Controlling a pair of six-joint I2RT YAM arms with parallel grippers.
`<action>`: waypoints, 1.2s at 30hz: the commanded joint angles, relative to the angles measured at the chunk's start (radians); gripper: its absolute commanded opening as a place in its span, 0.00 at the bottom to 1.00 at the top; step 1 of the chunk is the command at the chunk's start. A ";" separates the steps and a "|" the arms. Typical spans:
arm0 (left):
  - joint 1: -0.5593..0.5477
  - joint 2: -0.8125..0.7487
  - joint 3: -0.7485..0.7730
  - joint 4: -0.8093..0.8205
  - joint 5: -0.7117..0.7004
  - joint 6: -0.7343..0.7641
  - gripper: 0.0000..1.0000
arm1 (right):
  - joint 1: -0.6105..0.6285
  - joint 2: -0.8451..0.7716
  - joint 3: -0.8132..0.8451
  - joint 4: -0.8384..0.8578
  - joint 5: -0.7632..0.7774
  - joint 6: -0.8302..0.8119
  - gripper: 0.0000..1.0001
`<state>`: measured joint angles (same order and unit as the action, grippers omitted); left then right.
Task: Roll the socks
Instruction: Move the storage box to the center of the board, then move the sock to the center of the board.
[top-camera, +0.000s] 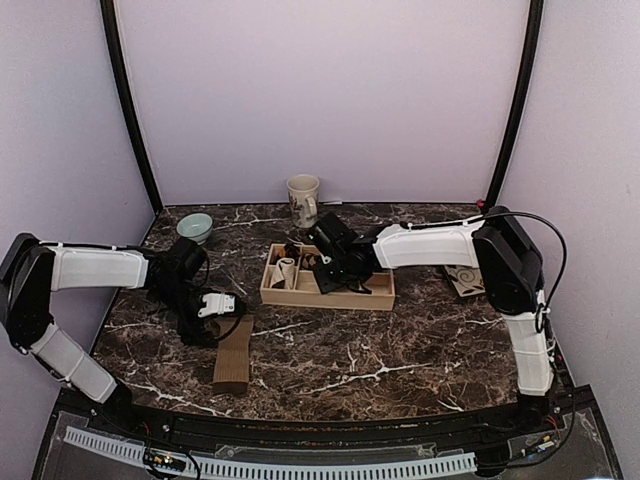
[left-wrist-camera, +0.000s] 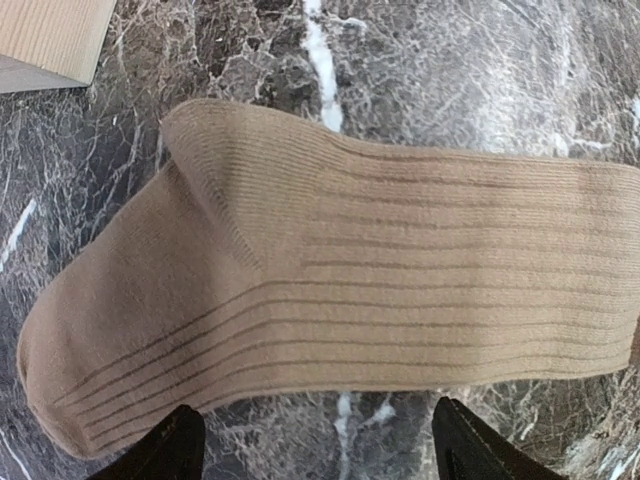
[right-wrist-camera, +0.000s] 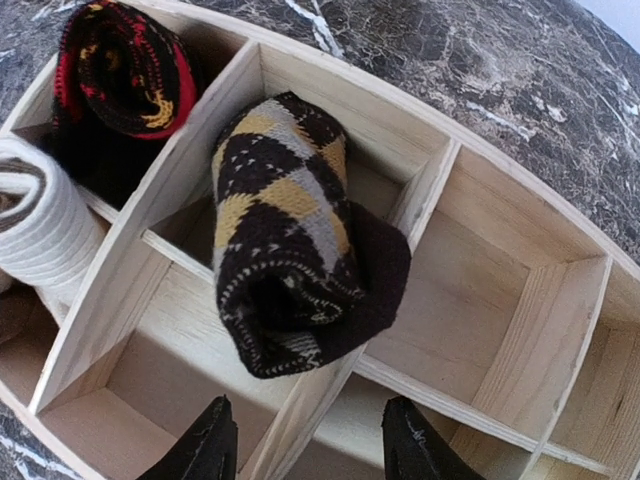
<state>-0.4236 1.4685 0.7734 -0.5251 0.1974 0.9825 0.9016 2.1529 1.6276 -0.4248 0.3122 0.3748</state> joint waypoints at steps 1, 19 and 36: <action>-0.001 0.065 0.031 0.054 0.013 -0.010 0.81 | 0.002 0.055 0.052 -0.070 0.035 0.044 0.48; -0.209 0.337 0.220 0.122 -0.029 -0.048 0.75 | -0.221 0.023 -0.047 0.010 0.050 0.052 0.18; -0.311 0.461 0.414 0.042 -0.036 -0.043 0.83 | -0.269 -0.102 -0.127 0.156 0.127 0.038 0.99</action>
<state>-0.7212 1.9114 1.2106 -0.3965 0.2111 0.9562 0.6205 2.1551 1.5379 -0.3447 0.3763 0.4458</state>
